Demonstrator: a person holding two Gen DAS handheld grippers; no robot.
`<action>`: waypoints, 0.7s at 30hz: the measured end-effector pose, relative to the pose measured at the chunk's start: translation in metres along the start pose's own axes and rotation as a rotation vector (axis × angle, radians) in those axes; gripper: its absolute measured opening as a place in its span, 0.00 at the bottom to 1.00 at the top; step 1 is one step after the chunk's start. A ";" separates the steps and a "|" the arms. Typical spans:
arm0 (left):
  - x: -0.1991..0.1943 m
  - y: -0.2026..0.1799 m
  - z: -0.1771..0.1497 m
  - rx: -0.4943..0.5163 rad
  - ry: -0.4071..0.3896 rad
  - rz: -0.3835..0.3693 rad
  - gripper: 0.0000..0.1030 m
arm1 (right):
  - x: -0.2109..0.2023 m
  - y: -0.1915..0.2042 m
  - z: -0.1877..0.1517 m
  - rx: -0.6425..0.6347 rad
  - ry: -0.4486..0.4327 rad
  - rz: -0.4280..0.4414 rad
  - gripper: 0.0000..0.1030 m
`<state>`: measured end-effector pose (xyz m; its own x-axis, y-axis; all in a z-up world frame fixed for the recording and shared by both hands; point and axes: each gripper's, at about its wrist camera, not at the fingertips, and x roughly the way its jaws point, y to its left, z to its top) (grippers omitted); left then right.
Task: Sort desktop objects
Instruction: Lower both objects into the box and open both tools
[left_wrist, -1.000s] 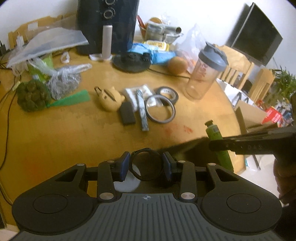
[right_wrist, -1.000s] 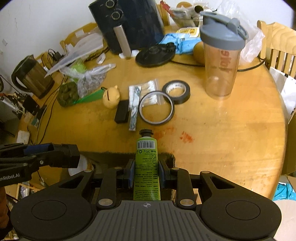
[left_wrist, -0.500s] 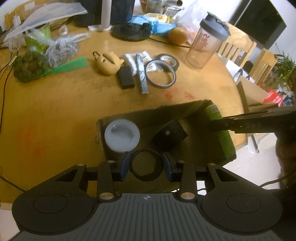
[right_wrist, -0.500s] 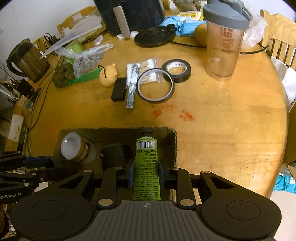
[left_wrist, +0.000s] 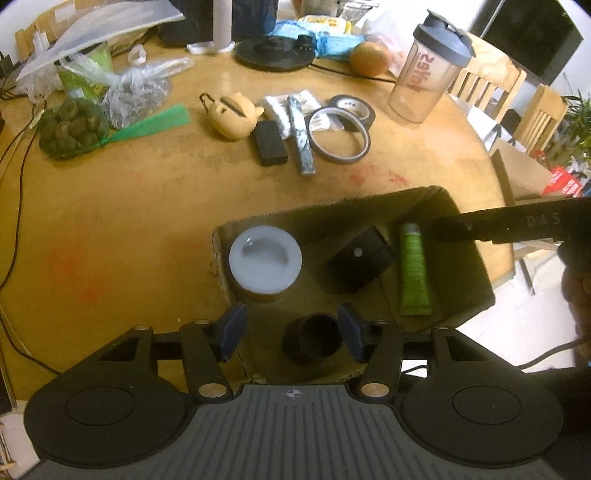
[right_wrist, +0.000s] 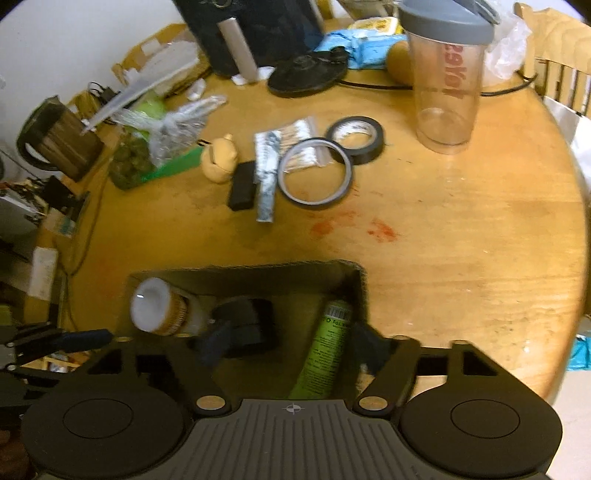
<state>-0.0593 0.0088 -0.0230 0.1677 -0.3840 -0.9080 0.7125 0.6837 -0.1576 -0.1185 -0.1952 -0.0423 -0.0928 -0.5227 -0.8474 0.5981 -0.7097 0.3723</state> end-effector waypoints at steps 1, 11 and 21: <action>-0.002 0.000 0.001 0.000 -0.008 -0.001 0.52 | -0.001 0.004 0.000 -0.014 -0.011 -0.005 0.90; -0.013 0.001 0.010 -0.017 -0.094 0.001 0.53 | -0.003 0.009 0.011 -0.054 -0.032 -0.076 1.00; -0.020 0.006 0.020 -0.061 -0.148 0.019 0.53 | -0.007 0.001 0.023 -0.069 -0.052 -0.093 1.00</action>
<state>-0.0441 0.0083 0.0022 0.2824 -0.4551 -0.8445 0.6663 0.7264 -0.1687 -0.1357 -0.2033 -0.0272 -0.1903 -0.4811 -0.8557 0.6384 -0.7229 0.2644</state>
